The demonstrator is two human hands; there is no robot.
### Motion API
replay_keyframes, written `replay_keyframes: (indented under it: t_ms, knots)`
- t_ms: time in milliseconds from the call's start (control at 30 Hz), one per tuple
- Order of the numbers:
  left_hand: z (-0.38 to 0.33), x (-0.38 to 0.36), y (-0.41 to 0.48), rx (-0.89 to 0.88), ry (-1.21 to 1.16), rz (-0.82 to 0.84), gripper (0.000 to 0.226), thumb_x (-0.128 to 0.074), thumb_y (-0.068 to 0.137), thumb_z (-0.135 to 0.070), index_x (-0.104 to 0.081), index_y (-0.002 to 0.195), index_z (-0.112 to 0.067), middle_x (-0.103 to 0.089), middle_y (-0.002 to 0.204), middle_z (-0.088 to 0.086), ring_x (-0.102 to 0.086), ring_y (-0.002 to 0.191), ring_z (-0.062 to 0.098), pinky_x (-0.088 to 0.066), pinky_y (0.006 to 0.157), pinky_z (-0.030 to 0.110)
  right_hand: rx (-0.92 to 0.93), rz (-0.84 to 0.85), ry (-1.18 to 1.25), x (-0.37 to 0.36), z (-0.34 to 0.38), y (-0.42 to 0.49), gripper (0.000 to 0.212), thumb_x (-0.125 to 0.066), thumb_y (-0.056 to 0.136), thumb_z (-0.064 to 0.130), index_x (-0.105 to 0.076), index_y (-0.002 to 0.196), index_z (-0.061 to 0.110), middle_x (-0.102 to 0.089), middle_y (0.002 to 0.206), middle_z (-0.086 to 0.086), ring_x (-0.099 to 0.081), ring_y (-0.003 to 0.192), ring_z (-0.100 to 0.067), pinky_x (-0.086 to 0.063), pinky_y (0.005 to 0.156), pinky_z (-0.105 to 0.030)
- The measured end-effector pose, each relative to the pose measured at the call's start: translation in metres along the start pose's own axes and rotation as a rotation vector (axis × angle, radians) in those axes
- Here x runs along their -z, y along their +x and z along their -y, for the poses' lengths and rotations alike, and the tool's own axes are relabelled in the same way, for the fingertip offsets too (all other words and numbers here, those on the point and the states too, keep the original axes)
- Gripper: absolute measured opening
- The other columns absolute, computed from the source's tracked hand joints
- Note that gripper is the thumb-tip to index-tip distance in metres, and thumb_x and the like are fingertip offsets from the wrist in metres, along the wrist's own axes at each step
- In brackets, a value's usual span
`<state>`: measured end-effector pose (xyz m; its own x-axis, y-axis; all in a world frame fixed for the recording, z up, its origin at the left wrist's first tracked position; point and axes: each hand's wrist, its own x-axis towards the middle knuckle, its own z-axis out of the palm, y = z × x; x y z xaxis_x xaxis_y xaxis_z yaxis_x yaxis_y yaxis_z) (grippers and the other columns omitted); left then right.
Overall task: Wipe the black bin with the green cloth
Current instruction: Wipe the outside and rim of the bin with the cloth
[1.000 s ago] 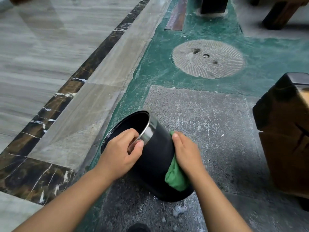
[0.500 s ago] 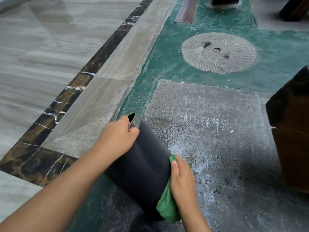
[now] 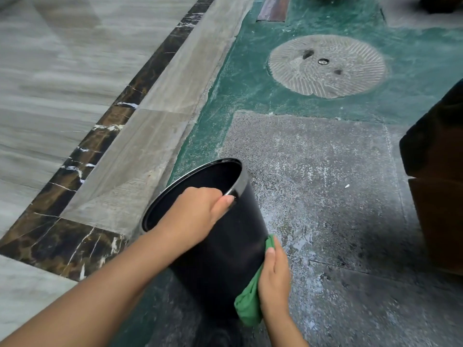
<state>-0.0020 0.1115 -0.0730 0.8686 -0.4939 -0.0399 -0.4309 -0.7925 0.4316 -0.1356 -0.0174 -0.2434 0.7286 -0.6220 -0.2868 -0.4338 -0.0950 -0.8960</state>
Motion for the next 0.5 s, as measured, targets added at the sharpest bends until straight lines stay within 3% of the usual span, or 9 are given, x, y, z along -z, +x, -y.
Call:
replay_keyframes:
  t_ms: [167, 400, 500]
  knots:
    - [-0.029, -0.031, 0.008, -0.143, -0.134, 0.007, 0.049, -0.04, 0.096, -0.049, -0.037, 0.06, -0.016, -0.041, 0.052, 0.0, -0.049, 0.054, 0.027, -0.042, 0.057, 0.046, 0.015, -0.23, 0.061, 0.019, 0.015, 0.034, 0.042, -0.039, 0.103, 0.017, -0.048, 0.143, 0.014, -0.052, 0.146, -0.002, -0.045, 0.137, -0.017, -0.029, 0.114, -0.027]
    - [-0.044, -0.046, 0.035, -0.248, -0.096, -0.012, 0.043, -0.042, 0.099, -0.042, -0.032, 0.061, -0.025, -0.035, 0.052, -0.007, -0.052, 0.057, 0.029, -0.045, 0.057, 0.045, 0.169, -0.324, 0.239, 0.006, 0.087, 0.043, 0.042, -0.043, 0.102, 0.014, -0.05, 0.143, 0.015, -0.051, 0.147, 0.003, -0.044, 0.136, -0.008, -0.032, 0.115, -0.027]
    - [-0.046, -0.054, 0.047, -0.299, -0.045, 0.015, 0.04, -0.04, 0.099, -0.042, -0.038, 0.065, -0.022, -0.045, 0.058, -0.005, -0.056, 0.062, 0.028, -0.047, 0.062, 0.046, 0.151, -0.344, 0.318, 0.006, 0.104, 0.04, 0.042, -0.046, 0.1, 0.01, -0.052, 0.141, 0.016, -0.054, 0.145, 0.004, -0.046, 0.134, -0.006, -0.034, 0.114, -0.027]
